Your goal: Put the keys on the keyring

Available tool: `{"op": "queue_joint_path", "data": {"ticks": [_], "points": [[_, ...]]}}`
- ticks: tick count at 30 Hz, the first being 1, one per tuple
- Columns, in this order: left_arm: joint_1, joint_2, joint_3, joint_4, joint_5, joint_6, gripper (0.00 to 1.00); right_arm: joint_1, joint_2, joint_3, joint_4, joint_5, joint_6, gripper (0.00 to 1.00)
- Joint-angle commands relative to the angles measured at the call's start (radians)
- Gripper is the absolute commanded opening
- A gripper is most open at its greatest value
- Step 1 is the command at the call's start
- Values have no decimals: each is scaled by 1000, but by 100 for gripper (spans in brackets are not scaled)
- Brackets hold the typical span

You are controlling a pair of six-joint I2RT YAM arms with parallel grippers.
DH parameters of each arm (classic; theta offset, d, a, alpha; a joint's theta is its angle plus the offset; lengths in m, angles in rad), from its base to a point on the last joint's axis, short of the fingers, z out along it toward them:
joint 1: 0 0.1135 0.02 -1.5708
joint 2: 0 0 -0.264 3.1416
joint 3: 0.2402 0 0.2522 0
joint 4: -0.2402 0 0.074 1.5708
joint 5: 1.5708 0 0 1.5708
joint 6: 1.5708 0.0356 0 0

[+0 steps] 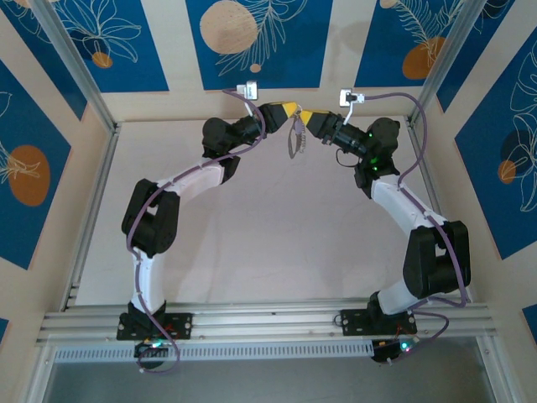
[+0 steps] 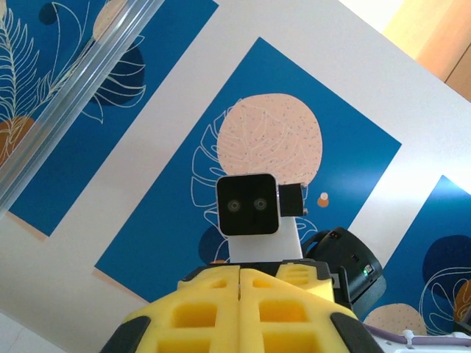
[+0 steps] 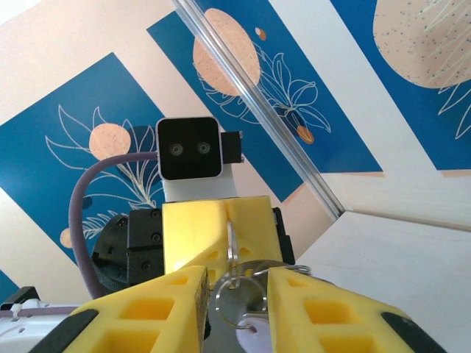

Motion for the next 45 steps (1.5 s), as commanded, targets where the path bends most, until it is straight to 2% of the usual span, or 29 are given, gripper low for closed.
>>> {"op": "queue_joint_path", "data": {"ticks": [1, 14, 21, 27, 38, 41, 45], "points": [[-13, 9, 36, 76, 17, -12, 0, -10, 15, 42, 35, 35, 15, 29], [-16, 11, 35, 81, 19, -16, 0, -5, 76, 97, 68, -1, 60, 30], [-15, 14, 39, 81, 17, -15, 0, 0, 79, 90, 65, -19, 62, 23], [-16, 13, 38, 80, 11, -12, 0, 3, 68, 58, 65, -25, 64, 27], [-14, 13, 39, 76, 8, -9, 0, 3, 54, 21, 71, -18, 68, 25], [-15, 13, 39, 76, 9, -9, 0, 2, 58, 24, 76, -23, 74, 20], [-16, 13, 40, 74, 10, -8, 0, 3, 63, 33, 74, -33, 74, 3]]}}
